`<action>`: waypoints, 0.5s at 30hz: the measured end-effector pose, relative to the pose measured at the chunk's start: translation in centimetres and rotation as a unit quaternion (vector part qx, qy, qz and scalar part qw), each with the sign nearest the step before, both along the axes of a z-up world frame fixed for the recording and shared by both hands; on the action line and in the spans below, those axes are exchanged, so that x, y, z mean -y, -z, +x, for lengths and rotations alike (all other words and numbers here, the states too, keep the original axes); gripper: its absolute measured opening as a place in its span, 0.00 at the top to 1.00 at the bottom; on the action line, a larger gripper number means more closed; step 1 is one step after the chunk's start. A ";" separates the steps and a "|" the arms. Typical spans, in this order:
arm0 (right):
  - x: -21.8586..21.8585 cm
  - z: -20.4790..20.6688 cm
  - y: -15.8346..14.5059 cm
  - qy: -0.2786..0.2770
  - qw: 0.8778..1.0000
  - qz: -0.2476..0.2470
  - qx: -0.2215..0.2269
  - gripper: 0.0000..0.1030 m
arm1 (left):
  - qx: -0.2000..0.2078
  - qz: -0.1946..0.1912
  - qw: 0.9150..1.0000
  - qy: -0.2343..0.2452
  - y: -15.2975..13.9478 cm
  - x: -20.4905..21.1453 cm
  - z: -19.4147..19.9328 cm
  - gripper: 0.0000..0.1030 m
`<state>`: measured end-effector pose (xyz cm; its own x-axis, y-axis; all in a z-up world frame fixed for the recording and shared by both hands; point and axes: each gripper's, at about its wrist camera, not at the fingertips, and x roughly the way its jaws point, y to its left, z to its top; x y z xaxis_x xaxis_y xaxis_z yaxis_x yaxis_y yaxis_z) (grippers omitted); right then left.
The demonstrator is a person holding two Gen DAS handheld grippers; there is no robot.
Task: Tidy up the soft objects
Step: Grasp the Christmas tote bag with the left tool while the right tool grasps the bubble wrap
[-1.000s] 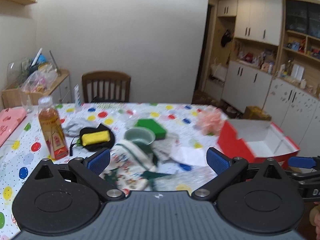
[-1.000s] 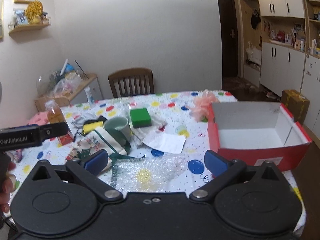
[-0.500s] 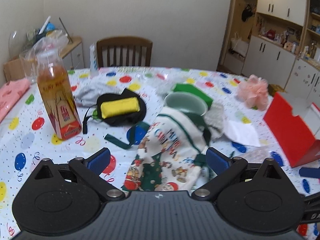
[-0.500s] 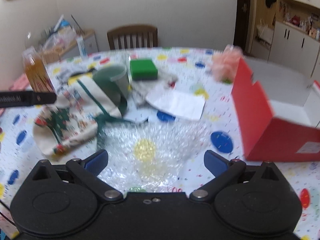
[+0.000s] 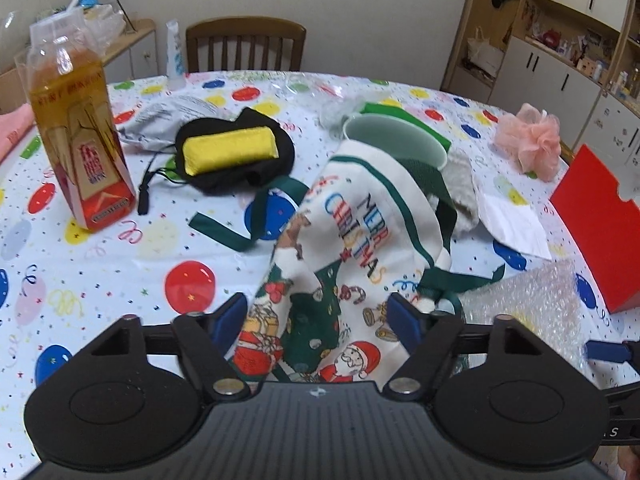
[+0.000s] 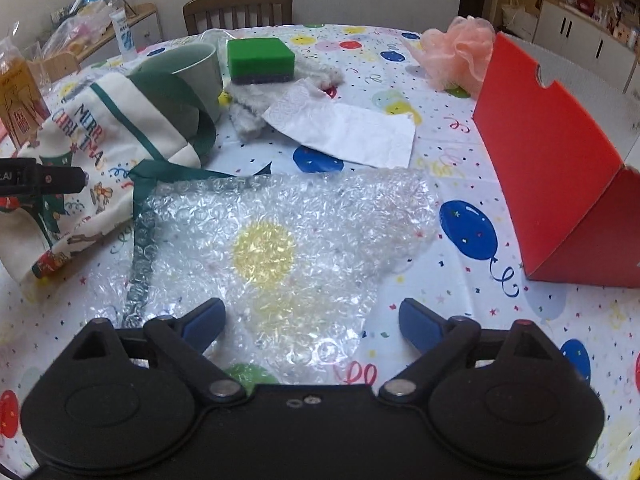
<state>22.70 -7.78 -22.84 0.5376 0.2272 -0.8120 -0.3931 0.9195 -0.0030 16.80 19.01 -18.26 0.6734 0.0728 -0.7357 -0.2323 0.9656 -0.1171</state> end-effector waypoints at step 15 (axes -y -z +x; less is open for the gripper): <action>-1.7 -1.5 -0.9 -0.028 0.999 -0.007 0.013 0.56 | -0.005 0.001 1.000 0.012 0.8 0.1 -0.5 0.74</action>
<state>21.18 -6.04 -21.94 0.5448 0.2467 -0.8014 -0.4439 0.8957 -0.0261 16.27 18.92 -19.01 0.6680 0.0577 -0.7419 -0.2102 0.9710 -0.1137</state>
